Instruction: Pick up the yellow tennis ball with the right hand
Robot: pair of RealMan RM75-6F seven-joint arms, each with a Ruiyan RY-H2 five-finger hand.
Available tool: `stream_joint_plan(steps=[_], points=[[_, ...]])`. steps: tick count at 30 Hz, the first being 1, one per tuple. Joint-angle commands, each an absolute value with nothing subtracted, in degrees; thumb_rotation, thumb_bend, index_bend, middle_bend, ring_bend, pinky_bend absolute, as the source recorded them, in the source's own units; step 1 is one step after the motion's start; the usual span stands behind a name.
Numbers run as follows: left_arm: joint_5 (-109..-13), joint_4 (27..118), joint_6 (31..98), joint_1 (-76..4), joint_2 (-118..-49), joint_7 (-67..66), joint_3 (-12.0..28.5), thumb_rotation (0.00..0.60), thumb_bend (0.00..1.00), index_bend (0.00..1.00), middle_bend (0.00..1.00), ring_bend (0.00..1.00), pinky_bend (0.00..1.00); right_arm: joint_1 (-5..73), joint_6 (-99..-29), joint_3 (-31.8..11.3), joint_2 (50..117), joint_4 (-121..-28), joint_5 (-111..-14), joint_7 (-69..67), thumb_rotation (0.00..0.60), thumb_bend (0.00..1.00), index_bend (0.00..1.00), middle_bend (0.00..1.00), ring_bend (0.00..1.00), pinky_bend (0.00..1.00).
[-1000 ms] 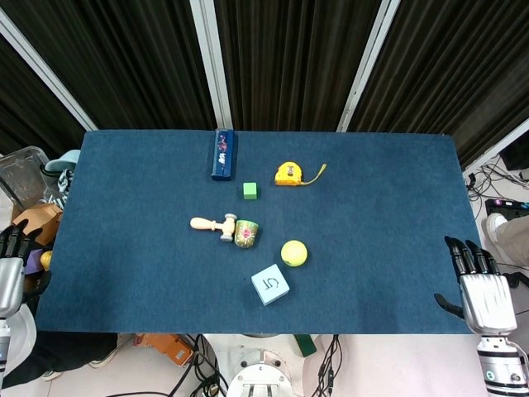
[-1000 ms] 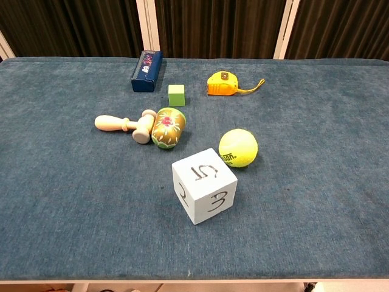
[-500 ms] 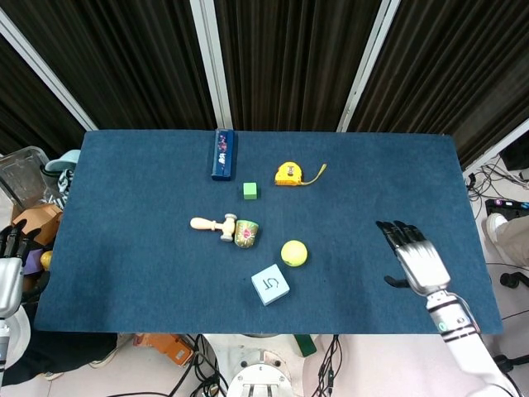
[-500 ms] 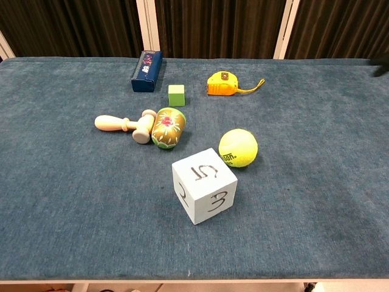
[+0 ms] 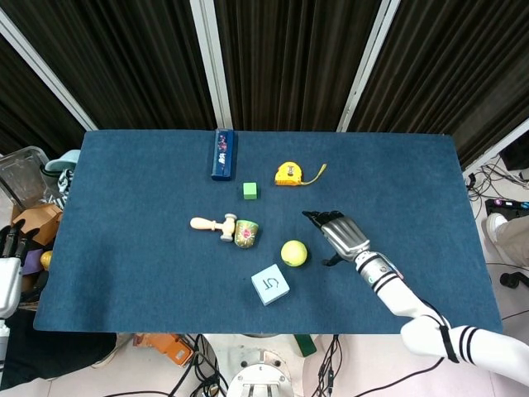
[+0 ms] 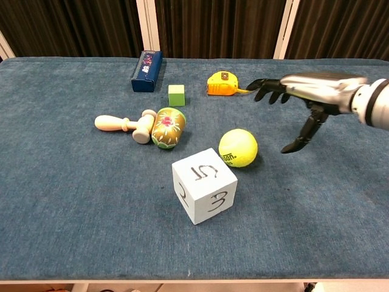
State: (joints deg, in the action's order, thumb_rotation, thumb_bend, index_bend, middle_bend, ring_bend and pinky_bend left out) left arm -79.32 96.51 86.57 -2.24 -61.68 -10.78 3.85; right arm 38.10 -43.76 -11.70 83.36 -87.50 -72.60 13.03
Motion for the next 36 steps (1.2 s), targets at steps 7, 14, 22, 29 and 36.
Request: stream_joint_plan(steps=[7,14,22,29,36], points=[[-79.2,96.4,86.5,-2.3,-61.8,-11.1,3.9,0.6,0.28,0.14,0.0,0.0,0.11,42.6,-39.6,-11.2,87.8,-83.7,-71.6,9.4,0.6,0.16,0.09,0.24,0.3,0.29],[-79.0,96.3,86.2,-2.4,-61.9,-11.2,4.0,0.6,0.28,0.14,0.0,0.0,0.11,45.4,-38.1,-11.0,91.5,-80.3,-72.0,6.4,0.6,0.16,0.19,0.3,0.37,0.36],[-78.9,96.4,86.0,-2.4,-61.8,-11.1,3.8,0.6,0.28,0.14,0.0,0.0,0.11,46.7,-39.6,-11.2,94.0,-77.6,-72.7,4.2,0.6,0.39,0.5,0.51,0.63,0.71],[-78.9,96.4,86.1,-2.4,-61.8,-11.1,3.9,0.6,0.28,0.14,0.0,0.0,0.11,44.4,-49.2,-14.2,91.1,-79.4,-75.4,-0.3,0.6,0.52,0.67,0.6,0.73,0.87],[-78.7,96.6,86.0,-2.4,-61.7,-11.2,3.8,0.6,0.28,0.14,0.0,0.0,0.11,39.9,-62.9,-18.4,85.5,-84.9,-79.6,-6.6,0.6,0.52,0.68,0.6,0.73,0.87]])
